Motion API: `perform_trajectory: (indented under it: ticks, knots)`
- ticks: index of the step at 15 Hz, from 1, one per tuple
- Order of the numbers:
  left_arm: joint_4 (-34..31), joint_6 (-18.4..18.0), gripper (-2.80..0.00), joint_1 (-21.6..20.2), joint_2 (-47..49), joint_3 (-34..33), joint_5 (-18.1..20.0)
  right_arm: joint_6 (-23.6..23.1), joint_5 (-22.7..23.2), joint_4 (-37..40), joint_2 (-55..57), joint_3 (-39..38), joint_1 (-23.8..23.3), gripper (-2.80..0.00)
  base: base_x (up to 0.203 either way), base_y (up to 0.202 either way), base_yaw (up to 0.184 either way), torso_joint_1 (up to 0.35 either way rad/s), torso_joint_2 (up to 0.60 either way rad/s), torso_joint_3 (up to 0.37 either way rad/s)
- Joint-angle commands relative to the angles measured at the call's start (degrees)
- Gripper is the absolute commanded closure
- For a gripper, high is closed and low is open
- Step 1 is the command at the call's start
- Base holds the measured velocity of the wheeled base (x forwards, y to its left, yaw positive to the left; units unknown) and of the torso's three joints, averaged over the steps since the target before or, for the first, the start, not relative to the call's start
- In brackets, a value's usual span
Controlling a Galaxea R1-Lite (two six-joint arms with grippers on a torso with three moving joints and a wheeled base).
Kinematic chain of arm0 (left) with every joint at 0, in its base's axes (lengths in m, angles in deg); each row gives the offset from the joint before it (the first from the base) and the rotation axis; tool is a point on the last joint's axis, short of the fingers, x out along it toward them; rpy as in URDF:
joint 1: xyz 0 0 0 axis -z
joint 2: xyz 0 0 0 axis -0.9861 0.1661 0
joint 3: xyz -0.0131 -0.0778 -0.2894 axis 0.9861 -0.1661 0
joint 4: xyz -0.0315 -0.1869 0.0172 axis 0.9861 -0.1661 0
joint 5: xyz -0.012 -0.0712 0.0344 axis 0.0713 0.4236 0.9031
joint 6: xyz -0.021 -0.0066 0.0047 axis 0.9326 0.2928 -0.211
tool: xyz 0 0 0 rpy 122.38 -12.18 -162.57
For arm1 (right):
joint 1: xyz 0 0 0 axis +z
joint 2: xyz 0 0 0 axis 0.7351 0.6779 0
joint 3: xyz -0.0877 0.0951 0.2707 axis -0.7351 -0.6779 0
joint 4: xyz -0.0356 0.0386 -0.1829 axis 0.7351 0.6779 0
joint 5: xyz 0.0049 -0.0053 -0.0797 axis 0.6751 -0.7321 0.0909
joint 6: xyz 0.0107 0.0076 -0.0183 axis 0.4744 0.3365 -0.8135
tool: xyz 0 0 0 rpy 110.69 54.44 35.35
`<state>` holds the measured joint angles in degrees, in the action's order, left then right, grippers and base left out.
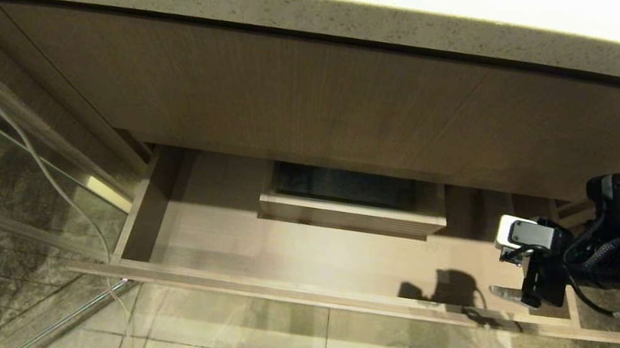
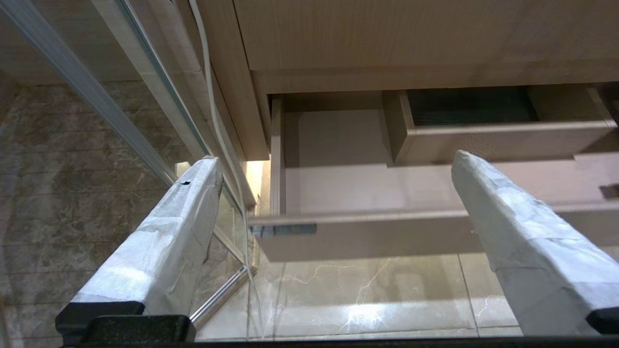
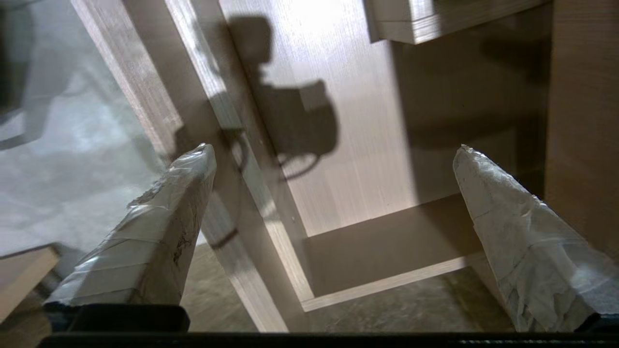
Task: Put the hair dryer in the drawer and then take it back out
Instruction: Pull open the drawer, then pick up the hairdryer
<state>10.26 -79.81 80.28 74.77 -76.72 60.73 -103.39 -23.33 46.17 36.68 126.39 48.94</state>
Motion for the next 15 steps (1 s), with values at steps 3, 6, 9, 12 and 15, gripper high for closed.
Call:
perform_trajectory:
  ticks: [3,6,9,12,15]
  knots:
    - [0.1,0.0,-2.8,0.0,0.0,-2.3,0.0,-0.1,0.7,5.0,-5.8,-0.4,0.0,-2.8,0.0,0.0,0.0,0.0,0.0,0.0]
    - [0.1,0.0,-2.8,0.0,0.0,-2.3,0.0,-0.4,0.7,6.3,-8.1,-0.9,0.4,-2.8,0.0,0.0,0.0,0.0,0.0,0.0]
    - [0.1,0.0,-2.8,0.0,0.0,-2.3,0.0,0.0,0.7,7.7,-11.4,-0.9,0.7,-2.8,0.0,0.0,0.0,0.0,0.0,0.0]
    - [0.1,0.0,-2.8,0.0,0.0,-2.3,0.0,-0.6,5.1,9.6,-14.9,-0.6,0.9,0.0,0.0,0.0,0.0,0.0,0.0,0.0]
    - [0.1,0.0,-2.8,0.0,0.0,-2.3,0.0,-0.2,5.6,10.4,-19.3,-0.4,1.6,0.0,0.0,0.0,0.0,0.0,0.0,0.0]
